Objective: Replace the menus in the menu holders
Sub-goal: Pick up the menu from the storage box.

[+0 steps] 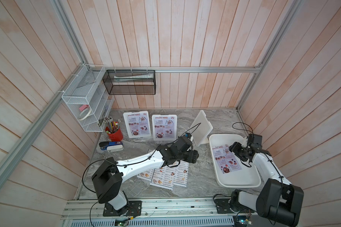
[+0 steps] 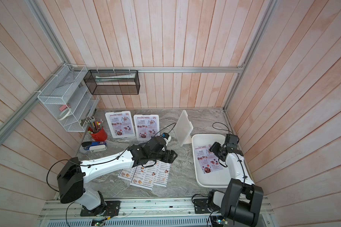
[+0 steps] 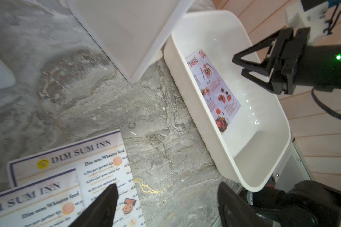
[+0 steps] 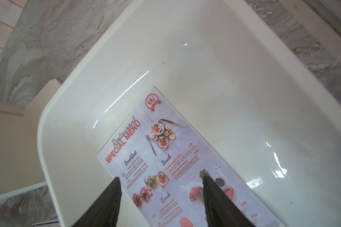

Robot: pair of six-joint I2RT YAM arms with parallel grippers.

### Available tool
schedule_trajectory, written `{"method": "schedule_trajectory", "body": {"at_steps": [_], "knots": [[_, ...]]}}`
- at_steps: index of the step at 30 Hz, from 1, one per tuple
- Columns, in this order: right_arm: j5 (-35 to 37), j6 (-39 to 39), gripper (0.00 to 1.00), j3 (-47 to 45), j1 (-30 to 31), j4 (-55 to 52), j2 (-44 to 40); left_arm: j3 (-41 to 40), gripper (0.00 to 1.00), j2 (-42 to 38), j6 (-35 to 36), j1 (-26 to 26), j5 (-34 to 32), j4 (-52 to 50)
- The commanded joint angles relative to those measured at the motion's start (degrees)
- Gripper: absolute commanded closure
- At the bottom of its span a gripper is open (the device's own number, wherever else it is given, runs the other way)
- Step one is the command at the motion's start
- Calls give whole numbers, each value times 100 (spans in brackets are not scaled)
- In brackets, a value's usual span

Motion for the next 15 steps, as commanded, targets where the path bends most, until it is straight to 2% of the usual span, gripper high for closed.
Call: {"method": "schedule_trajectory", "body": {"at_steps": [1, 7, 15], "knots": [[334, 197, 33, -78, -22, 630, 284, 195, 18, 309, -133, -1, 264, 430], [773, 149, 33, -225, -40, 914, 735, 470, 18, 914, -111, -51, 695, 663], [351, 13, 34, -476, -35, 888, 1214, 780, 18, 1265, -46, -136, 966, 765]]}}
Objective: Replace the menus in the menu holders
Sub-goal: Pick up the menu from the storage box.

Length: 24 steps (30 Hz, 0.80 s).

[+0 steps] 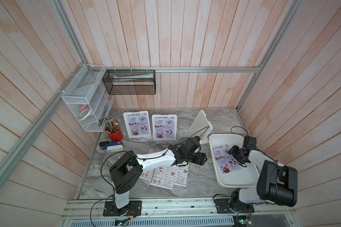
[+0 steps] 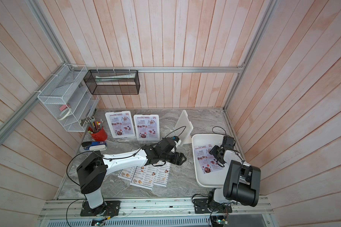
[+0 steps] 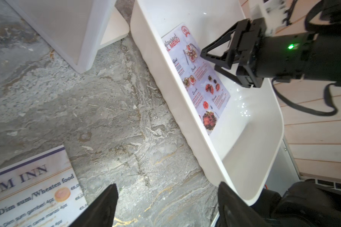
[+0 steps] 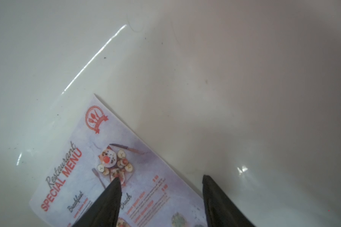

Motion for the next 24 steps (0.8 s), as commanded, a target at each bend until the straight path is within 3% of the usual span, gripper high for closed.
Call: {"method": "schedule_trajectory", "body": {"at_steps": [1, 6, 24], "knots": [[-294, -36, 34, -242, -26, -57, 148, 234, 18, 169, 53, -34, 221, 189], [-966, 199, 36, -689, 151, 65, -20, 510, 18, 535, 3, -35, 381, 294], [-1912, 655, 38, -1074, 549, 322, -501, 1320, 22, 1409, -293, 43, 338, 656]]}}
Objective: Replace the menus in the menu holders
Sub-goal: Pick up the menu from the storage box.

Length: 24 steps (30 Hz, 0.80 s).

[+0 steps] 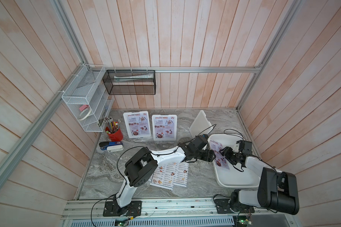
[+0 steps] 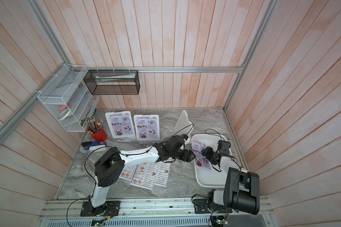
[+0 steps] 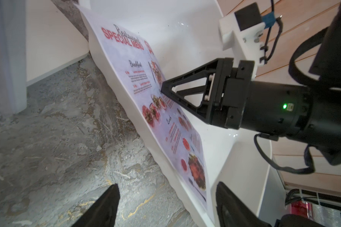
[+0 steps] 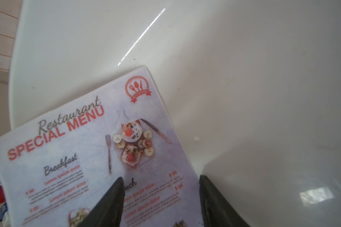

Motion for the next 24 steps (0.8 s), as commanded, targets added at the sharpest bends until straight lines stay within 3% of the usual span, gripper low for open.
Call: {"method": "schedule_trajectory", "body": {"at_steps": [1, 14, 24], "knots": [[-317, 201, 38, -232, 82, -464, 32, 139, 23, 158, -107, 62, 26, 257], [-857, 422, 39, -195, 92, -320, -285, 193, 43, 399, -336, 164, 369, 596], [-861, 423, 39, -188, 79, -253, -224, 183, 70, 418, -459, 172, 612, 739]]}}
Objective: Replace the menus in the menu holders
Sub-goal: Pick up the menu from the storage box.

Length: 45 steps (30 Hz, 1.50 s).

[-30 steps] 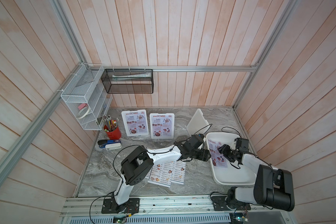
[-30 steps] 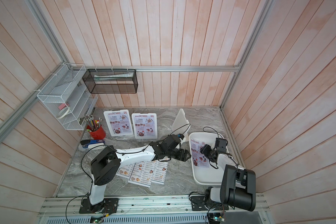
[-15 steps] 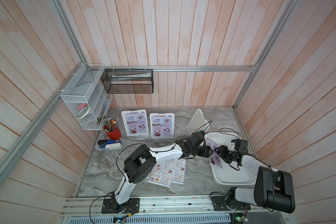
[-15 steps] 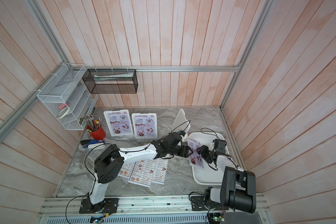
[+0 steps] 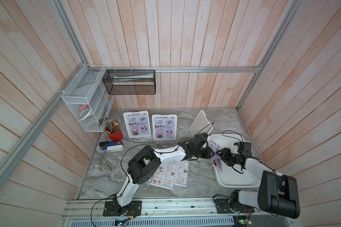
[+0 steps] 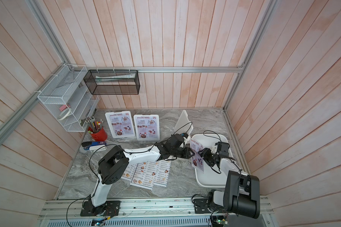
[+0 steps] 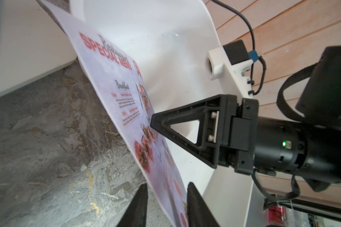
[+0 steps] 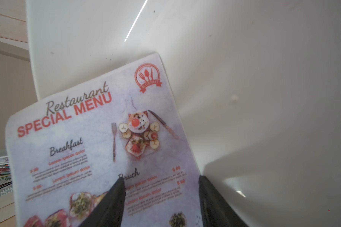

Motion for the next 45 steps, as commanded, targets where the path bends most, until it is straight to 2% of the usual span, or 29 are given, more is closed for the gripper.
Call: {"method": "schedule_trajectory", "body": {"at_steps": [1, 8, 10, 12, 20, 31, 35, 39, 42, 45], "knots": [[-98, 21, 40, -50, 50, -57, -1, 102, 71, 104, 0, 23, 154, 137], [-41, -56, 39, 77, 46, -181, -27, 104, 80, 116, -17, 24, 156, 66], [3, -107, 40, 145, 44, -262, -51, 104, 85, 87, -20, 22, 169, 60], [46, -215, 39, 262, 38, -381, -88, 105, 95, 46, 1, 21, 163, 40], [285, -635, 38, 947, -60, -1120, -484, 78, 96, -303, 61, 13, 141, -79], [129, -473, 37, 2114, -69, -1245, -1710, 210, 97, -1653, 658, 56, -102, -655], [-500, -297, 36, 2443, -67, -863, -1976, 186, 96, -2299, 1074, 205, -241, -1251], [-1509, 15, 35, 2656, -62, -295, -1981, 6, 97, -2934, 1413, 918, -244, -1833], [-2515, 538, 34, 2454, 1, 713, -1967, -245, 97, -3388, 1590, 1477, -145, -2003], [-3062, 815, 34, 2193, 447, 1590, -1853, -484, 97, -3722, 1661, 2016, 171, -1994]]}}
